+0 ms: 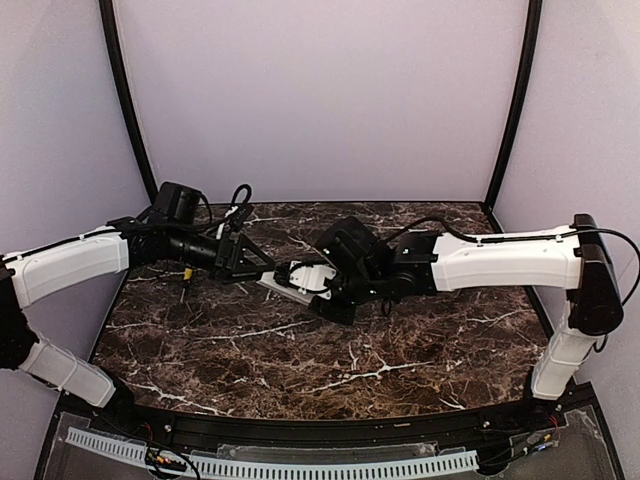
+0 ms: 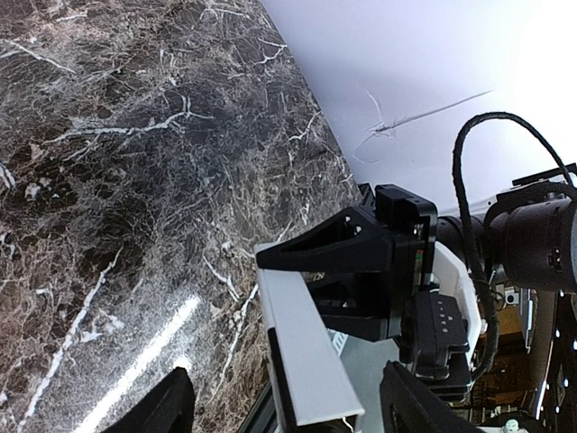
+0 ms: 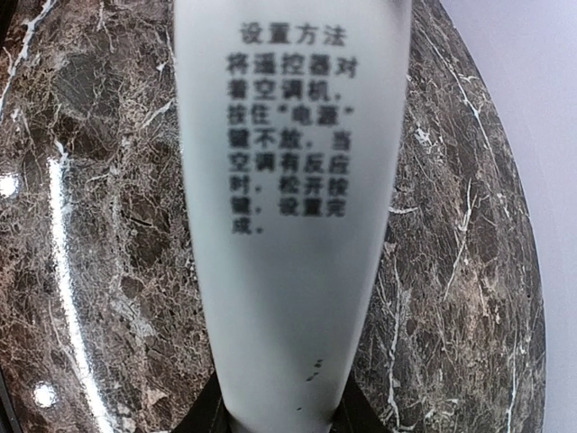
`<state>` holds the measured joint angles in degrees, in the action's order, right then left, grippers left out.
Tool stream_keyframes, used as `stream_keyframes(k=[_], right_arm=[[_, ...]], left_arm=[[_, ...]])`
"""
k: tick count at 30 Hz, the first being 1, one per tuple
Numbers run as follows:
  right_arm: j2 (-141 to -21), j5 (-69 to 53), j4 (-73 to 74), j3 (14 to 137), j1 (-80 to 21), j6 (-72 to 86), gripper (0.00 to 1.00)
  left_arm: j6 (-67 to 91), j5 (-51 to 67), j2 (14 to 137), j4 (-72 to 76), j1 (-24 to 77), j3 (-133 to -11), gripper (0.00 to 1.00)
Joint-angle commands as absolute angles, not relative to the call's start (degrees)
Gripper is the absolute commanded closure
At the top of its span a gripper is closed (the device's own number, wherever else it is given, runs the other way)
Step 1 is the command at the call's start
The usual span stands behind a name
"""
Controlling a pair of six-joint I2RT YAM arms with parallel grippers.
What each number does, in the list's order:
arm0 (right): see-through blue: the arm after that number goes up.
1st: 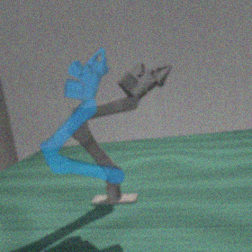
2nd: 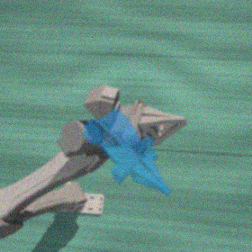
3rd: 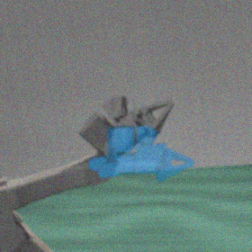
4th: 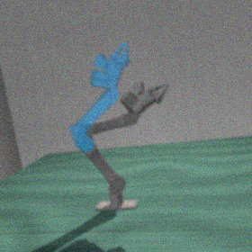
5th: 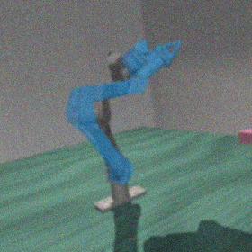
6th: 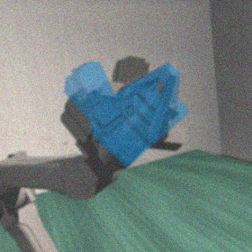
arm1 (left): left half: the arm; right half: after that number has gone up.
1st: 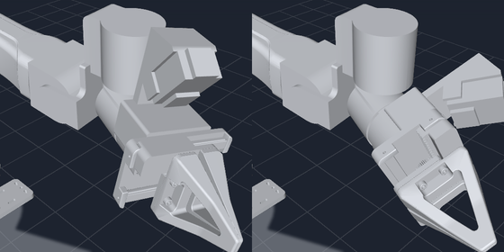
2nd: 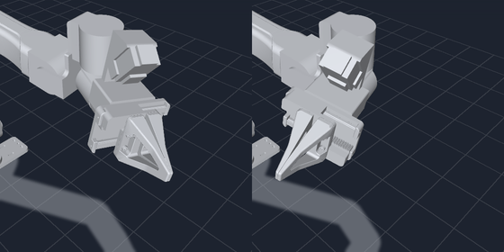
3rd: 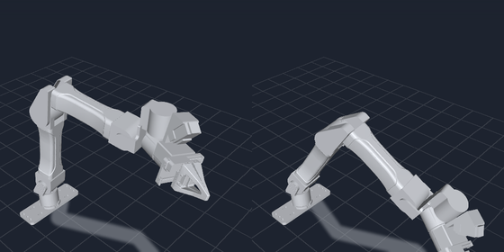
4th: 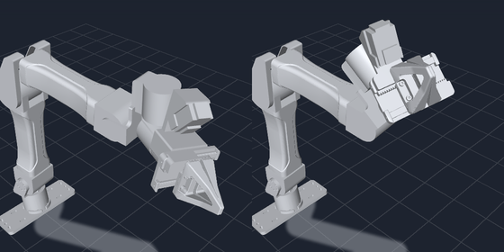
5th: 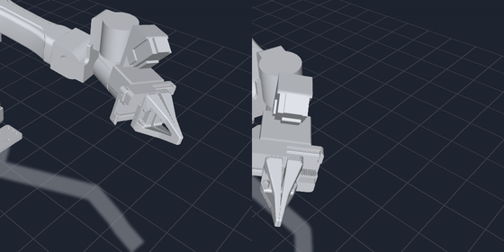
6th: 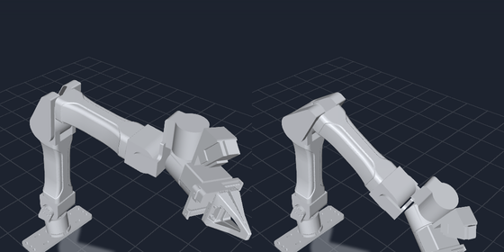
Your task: Unload the batteries from the remote control
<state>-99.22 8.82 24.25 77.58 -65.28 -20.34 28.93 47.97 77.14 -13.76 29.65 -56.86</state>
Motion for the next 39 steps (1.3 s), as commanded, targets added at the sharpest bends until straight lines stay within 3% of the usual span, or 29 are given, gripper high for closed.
stream_keyframes(k=[1, 5, 10, 19, 20, 22, 23, 25, 27, 31, 39], right_arm=[[-100.23, 8.56, 22.92, 79.99, -65.9, -20.9, 1.0], [-100.68, 8.05, 23.85, 81.15, -65.92, -21.06, 1.0], [-100.74, 7.52, 23.91, 81.28, -65.91, -20.85, 1.0], [-101.75, 7.87, 25.28, 83.1, -65.92, -21.12, 1.0], [-101.75, 7.44, 25.53, 83.34, -65.92, -21.25, 1.0], [-101.5, 6.28, 26.14, 83.36, -65.81, -21.41, 1.0], [-101.37, 5.53, 26.51, 83.2, -65.71, -21.33, 1.0], [-101.1, 3.38, 27.9, 82.84, -65.51, -21.18, 1.0], [-100.33, 0.6, 29.47, 82.59, -65.05, -20.89, 1.0], [-97.51, -4.54, 32.29, 82.18, -64.6, -20.41, 1.0], [-94.65, -14.26, 42.04, 84.36, -61.93, -18.55, 1.0]], left_arm=[[27.56, 49.37, 76.46, -14.65, 30.23, -57.09, 0.3], [26.31, 49.95, 75.73, -15.55, 30.23, -56.77, 0.34], [26.23, 50.54, 76.31, -15.45, 30.23, -56.67, 0.55], [25.87, 50.49, 76.52, -15.23, 30.32, -55.97, 0.61], [25.68, 50.42, 76.58, -15.1, 30.32, -55.89, 0.6], [24.23, 50.95, 76.41, -15.23, 30.32, -56.09, 0.49], [22.93, 51.1, 75.9, -15.26, 30.32, -56.45, 0.36], [21.51, 50.92, 74.85, -14.41, 30.32, -56.92, 0.21], [20.19, 50.97, 73.79, -13.36, 30.32, -57.61, 0.14], [16.65, 49.21, 72.33, -12.77, 30.32, -58.46, 0.12], [10.51, 45.61, 69.18, -6.89, 30.32, -56.77, 0.19]])
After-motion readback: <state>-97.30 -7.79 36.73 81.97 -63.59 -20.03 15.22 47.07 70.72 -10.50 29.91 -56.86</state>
